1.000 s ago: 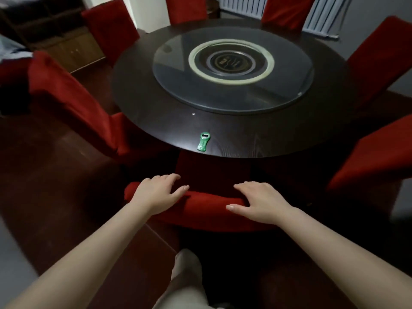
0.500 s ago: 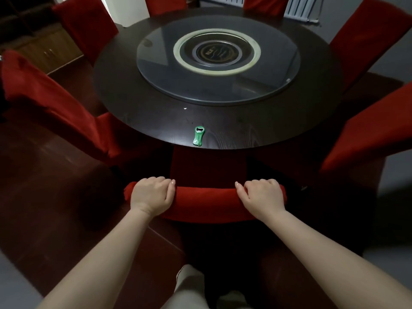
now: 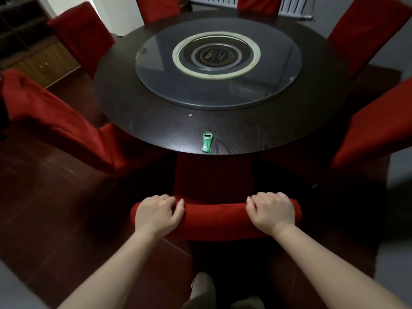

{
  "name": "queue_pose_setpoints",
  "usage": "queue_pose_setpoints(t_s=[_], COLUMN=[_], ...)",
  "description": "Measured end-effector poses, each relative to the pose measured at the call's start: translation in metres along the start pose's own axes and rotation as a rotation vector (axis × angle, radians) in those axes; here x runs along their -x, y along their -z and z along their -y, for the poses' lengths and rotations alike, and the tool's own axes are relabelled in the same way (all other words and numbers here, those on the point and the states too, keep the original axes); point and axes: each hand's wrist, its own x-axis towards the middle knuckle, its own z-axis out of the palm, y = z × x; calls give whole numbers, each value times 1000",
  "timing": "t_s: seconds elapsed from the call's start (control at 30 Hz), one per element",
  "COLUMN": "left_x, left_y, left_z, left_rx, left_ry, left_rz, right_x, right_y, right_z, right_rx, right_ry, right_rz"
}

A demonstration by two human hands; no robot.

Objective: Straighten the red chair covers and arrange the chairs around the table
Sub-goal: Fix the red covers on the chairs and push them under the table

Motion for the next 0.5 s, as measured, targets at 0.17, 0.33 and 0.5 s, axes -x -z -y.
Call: queue_pose_setpoints(t_s=[0.17,0.33,0.5], left_x=[26,23,1], left_y=[1,6,11], left_z=[-12,-3,46], left_rx=[33,34,-11], left_ry=[35,52,97], left_rz=[11,48,30], right_x=[2,-10,-42], right_y=[0,1,-2], right_z=[-10,-1,44], right_rx=[-30,-60,-11], right_ry=[53,46,-28], right_rz=[-49,-60,-29])
